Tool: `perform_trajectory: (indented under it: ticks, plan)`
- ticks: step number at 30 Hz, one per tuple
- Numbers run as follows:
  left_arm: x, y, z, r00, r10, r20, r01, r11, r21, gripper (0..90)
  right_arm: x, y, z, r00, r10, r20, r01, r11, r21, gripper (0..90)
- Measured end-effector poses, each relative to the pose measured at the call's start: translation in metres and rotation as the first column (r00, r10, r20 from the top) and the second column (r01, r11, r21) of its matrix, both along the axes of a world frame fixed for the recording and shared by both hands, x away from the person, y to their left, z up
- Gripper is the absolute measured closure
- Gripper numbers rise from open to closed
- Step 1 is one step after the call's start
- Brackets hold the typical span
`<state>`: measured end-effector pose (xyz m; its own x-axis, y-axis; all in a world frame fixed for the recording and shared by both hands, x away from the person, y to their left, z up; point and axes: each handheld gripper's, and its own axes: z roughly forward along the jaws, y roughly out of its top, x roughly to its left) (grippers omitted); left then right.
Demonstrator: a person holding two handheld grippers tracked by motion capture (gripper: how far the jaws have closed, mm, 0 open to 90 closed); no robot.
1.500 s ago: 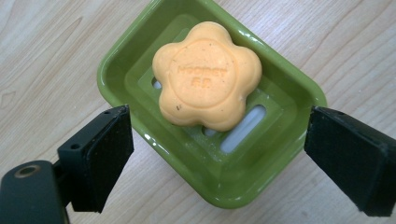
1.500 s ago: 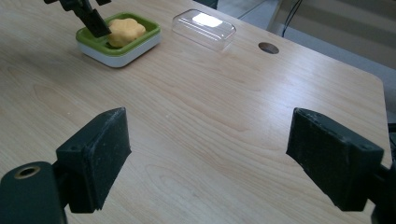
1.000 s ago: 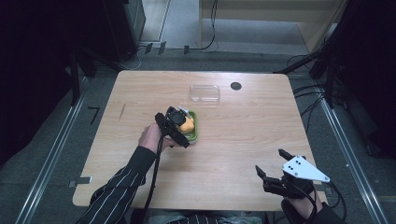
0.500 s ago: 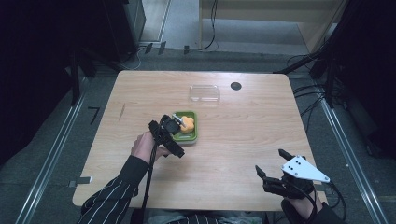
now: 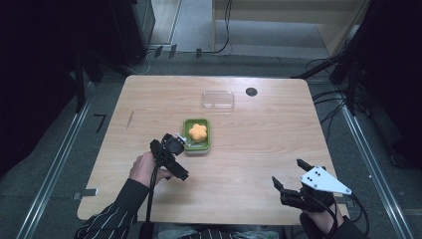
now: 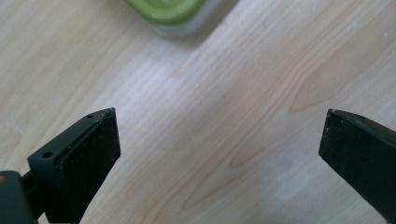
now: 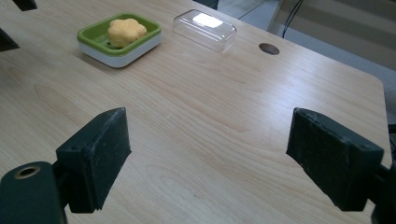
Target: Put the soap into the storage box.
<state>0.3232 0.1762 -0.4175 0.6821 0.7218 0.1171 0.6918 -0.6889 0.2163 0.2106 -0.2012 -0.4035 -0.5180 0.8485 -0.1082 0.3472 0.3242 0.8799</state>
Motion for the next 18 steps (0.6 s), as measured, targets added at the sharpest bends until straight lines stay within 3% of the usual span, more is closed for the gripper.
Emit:
perform_trajectory:
  ticks: [1,18]
  plan:
    - [-0.004,0.003,-0.003,0.9999,-0.003,-0.016,0.004,1.0000,0.007,0.0,0.000,0.000,0.000,1.0000,0.000,0.000,0.000,1.0000,0.000,13.6]
    - [-0.030,0.015,-0.012,0.9977,-0.008,-0.067,0.010,0.9996,0.025,0.0,0.000,0.000,0.000,1.0000,0.000,-0.001,0.000,1.0000,-0.001,13.6]
